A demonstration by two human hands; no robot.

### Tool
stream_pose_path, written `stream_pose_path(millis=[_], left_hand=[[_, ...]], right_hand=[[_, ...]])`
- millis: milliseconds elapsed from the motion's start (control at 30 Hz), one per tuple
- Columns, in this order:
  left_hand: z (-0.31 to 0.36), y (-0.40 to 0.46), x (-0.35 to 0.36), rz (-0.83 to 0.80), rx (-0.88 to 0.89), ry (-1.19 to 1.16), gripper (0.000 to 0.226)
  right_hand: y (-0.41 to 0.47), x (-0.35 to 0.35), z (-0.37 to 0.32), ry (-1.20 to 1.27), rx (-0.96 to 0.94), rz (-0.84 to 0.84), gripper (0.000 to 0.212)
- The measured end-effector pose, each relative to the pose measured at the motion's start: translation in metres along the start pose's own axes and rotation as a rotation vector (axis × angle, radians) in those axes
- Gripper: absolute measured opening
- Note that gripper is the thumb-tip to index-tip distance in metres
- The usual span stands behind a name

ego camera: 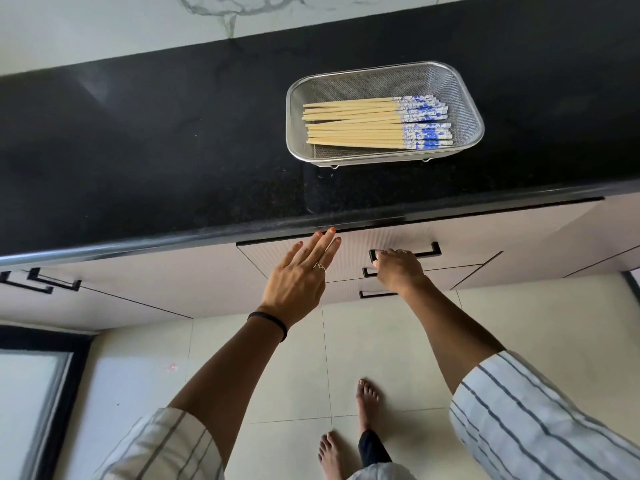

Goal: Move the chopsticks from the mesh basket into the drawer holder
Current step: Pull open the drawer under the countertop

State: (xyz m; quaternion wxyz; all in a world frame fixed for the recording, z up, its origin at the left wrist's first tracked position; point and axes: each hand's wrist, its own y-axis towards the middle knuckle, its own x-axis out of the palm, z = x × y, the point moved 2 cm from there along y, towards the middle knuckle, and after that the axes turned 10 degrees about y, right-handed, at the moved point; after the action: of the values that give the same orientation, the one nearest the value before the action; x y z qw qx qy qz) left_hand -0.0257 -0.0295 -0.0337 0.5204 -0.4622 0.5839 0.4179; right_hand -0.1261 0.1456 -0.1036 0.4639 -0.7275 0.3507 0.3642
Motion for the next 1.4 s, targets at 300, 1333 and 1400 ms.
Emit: stream_pose_path(millis=[300,1333,1400], left_hand=[[-0.004,-0.012,0.013,-0.028,-0.024,-0.009,0.065],[0.078,-0.107,-0.014,-0.077,-0.11,-0.309,0.044],[0.083,-0.116,-0.016,-0.067,-0.118,-0.347,0.042]], right_hand=[[-0.017,0.006,-0.002,-0.043,0.003,0.057,0.037],[-0.214,0.034,-0.009,0.12,-0.18,0.642,0.037],[-0.221,0.032,-0.006,0.181,-0.211,0.653,0.033]])
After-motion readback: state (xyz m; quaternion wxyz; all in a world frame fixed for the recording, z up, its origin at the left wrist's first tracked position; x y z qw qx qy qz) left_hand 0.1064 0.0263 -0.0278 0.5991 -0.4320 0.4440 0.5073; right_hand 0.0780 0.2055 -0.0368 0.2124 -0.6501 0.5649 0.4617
